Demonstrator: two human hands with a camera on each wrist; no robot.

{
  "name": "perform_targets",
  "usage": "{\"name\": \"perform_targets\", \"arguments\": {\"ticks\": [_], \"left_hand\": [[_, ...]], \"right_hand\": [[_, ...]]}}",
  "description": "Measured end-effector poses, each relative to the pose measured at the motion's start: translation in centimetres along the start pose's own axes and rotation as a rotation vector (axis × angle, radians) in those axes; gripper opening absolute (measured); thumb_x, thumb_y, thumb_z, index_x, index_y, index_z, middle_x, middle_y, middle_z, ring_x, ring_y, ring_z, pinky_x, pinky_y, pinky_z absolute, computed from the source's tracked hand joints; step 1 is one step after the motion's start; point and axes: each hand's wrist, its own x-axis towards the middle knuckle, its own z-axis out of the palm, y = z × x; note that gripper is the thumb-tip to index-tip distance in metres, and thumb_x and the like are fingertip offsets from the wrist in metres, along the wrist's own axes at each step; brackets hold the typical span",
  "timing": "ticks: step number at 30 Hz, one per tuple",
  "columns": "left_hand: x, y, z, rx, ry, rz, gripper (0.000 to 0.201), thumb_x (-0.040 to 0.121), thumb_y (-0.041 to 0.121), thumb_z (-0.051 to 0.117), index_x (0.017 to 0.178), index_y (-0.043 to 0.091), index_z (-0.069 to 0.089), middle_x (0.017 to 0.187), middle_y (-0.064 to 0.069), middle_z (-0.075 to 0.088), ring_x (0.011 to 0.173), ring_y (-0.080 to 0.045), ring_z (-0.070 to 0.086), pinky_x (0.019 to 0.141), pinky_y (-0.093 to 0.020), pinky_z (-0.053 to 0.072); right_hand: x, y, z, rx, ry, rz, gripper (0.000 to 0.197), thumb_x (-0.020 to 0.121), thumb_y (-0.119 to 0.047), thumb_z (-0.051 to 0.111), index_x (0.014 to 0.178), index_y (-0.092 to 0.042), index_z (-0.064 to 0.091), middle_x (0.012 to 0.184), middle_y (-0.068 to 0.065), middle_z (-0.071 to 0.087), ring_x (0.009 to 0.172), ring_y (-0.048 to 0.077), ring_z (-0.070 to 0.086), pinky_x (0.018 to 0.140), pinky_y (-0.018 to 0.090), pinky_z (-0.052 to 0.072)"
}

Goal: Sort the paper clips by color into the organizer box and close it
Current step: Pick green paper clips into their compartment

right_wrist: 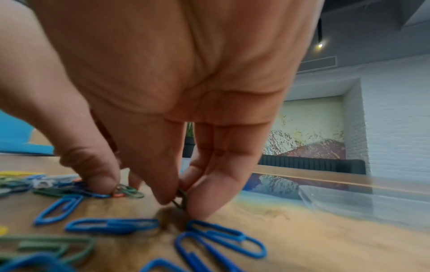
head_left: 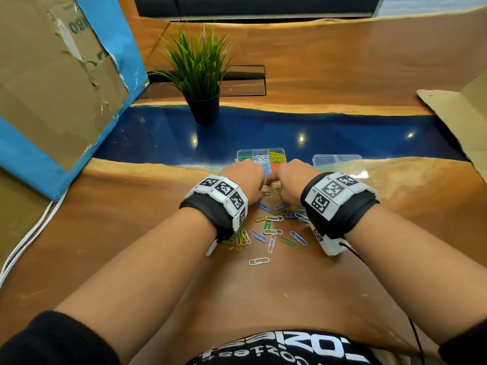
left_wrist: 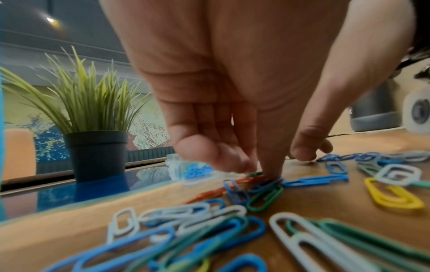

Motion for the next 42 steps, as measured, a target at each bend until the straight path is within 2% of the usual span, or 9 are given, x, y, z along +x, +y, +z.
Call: {"name": "perform_targets", "arguments": {"ticks": [5,9,13,17,21,27,33,38,42], "left_hand": [[-0.1,-0.3,0.0,-0.074,0.010,0.021,0.012,0.083,0.019,0.059,0.086,0.020,0.070,0.099,-0.006,0.068,0.096,-0.027,0.063,0.069,-0.028,0.043],[-0.5,-0.8,0.0,-0.233,0.022,-0.005,0.008,0.075,0.017,0.062,0.069,0.022,0.063,0.077,0.001,0.065,0.082,-0.019,0.063,0.068,-0.026,0.048],[-1.2,-2.2,-0.1,-0.716,-0.012,-0.097,0.018,0.075,0.009,0.068,0.063,0.018,0.058,0.061,0.001,0.065,0.051,-0.010,0.061,0.058,-0.022,0.051],[-2.6,-4.1,-0.1,-1.163,-0.076,-0.096,0.020,0.081,-0.004,0.066,0.085,0.014,0.058,0.062,-0.009,0.063,0.049,-0.009,0.063,0.053,-0.020,0.056],[-3.8,-5.5,0.4,-1.294,-0.089,-0.115,0.028,0.087,-0.009,0.055,0.106,0.011,0.059,0.065,-0.006,0.062,0.049,-0.006,0.064,0.052,-0.017,0.056],[-5.0,-6.1,1.0,-1.347,-0.132,-0.266,0.027,0.092,-0.010,0.038,0.081,0.010,0.052,0.068,-0.010,0.050,0.045,-0.009,0.064,0.047,-0.019,0.055],[-4.8,-5.8,0.7,-1.498,-0.149,-0.326,0.028,0.083,-0.004,0.020,0.068,0.012,0.036,0.060,-0.005,0.030,0.036,-0.016,0.043,0.034,-0.019,0.040],[-5.1,-6.0,0.5,-1.731,-0.142,-0.276,0.021,0.076,0.006,0.020,0.063,0.012,0.035,0.053,-0.004,0.038,0.038,-0.017,0.040,0.036,-0.018,0.036],[-5.4,-6.3,0.7,-1.726,-0.136,-0.301,0.004,0.069,0.016,0.040,0.066,0.014,0.042,0.051,0.000,0.037,0.037,-0.013,0.035,0.036,-0.015,0.030]], "right_hand": [[0.3,0.2,0.0,0.001,0.055,0.036,0.026,0.087,-0.012,0.057,0.105,-0.025,0.070,0.119,0.009,0.058,0.101,0.027,0.063,0.077,0.029,0.046],[0.6,0.4,-0.2,0.176,0.095,0.051,0.020,0.083,-0.010,0.054,0.081,-0.025,0.066,0.103,0.005,0.067,0.091,0.022,0.062,0.080,0.027,0.049],[0.6,0.6,-0.4,0.300,0.129,0.078,0.020,0.089,-0.014,0.043,0.094,-0.016,0.062,0.102,0.008,0.067,0.096,0.026,0.061,0.087,0.032,0.050],[1.1,-0.2,0.5,0.241,0.061,0.077,0.022,0.091,-0.022,0.043,0.105,-0.017,0.060,0.112,0.007,0.063,0.107,0.027,0.058,0.084,0.031,0.045],[1.6,-1.3,1.0,0.101,0.037,0.075,0.024,0.088,-0.022,0.056,0.109,-0.013,0.063,0.112,0.008,0.065,0.106,0.027,0.060,0.083,0.029,0.048],[1.9,-1.6,1.0,0.020,0.037,0.054,0.021,0.083,-0.014,0.061,0.103,-0.011,0.065,0.107,0.008,0.067,0.101,0.026,0.062,0.081,0.032,0.050],[1.6,-1.4,0.7,-0.045,0.004,-0.003,0.020,0.088,-0.016,0.054,0.103,-0.009,0.066,0.105,0.008,0.066,0.102,0.027,0.062,0.084,0.033,0.051],[1.1,-0.9,0.6,-0.054,-0.120,0.008,0.034,0.091,-0.031,0.051,0.062,-0.014,0.047,0.064,0.001,0.048,0.073,0.023,0.053,0.063,0.028,0.046],[0.5,-0.8,0.4,0.284,-0.169,0.075,0.029,0.091,-0.028,0.044,0.068,-0.011,0.050,0.064,0.003,0.047,0.063,0.022,0.048,0.054,0.025,0.037]]}}
